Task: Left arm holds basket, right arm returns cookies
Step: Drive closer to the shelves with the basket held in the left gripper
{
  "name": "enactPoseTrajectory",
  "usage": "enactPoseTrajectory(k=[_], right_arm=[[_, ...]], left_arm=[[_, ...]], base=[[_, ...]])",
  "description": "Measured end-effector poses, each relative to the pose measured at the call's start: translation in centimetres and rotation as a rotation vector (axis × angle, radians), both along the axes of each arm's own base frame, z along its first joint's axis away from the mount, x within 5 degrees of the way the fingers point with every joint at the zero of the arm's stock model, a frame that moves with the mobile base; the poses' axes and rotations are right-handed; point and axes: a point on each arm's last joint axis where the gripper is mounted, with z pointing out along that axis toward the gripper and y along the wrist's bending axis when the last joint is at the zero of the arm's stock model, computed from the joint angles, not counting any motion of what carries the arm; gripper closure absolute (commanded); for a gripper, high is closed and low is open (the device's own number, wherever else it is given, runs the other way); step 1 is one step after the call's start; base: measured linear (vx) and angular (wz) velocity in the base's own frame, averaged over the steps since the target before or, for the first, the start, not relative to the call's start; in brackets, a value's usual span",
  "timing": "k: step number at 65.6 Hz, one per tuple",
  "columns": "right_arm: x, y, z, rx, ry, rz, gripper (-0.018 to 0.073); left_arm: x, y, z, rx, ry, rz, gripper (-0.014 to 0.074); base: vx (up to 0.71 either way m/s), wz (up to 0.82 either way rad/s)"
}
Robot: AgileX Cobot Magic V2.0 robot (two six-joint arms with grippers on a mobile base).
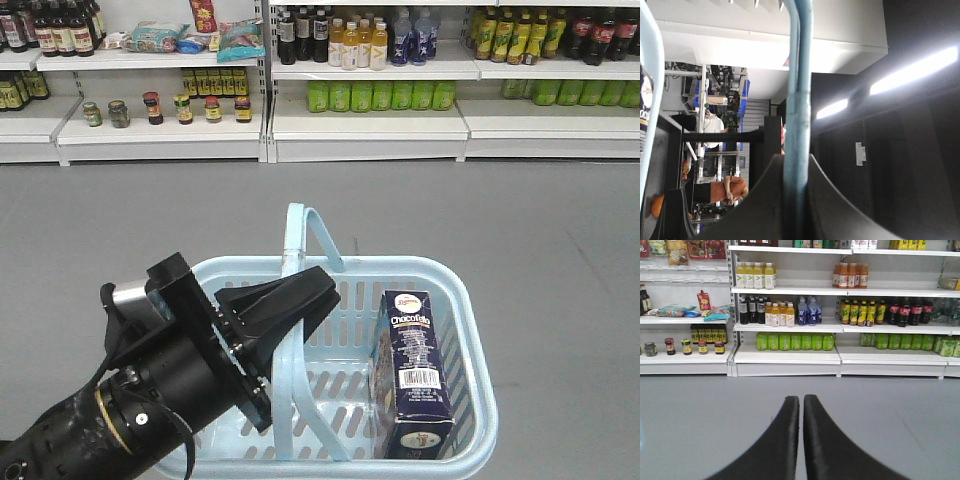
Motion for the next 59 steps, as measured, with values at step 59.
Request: enactPoseTrajectory(k=[59], right_arm=[[0.0, 0.0, 0.0, 0.0, 0.0, 0.0, 0.0566]], left_arm=[[0.0, 0.0, 0.0, 0.0, 0.0, 0.0, 0.0599]], base=[[0.52, 0.0]])
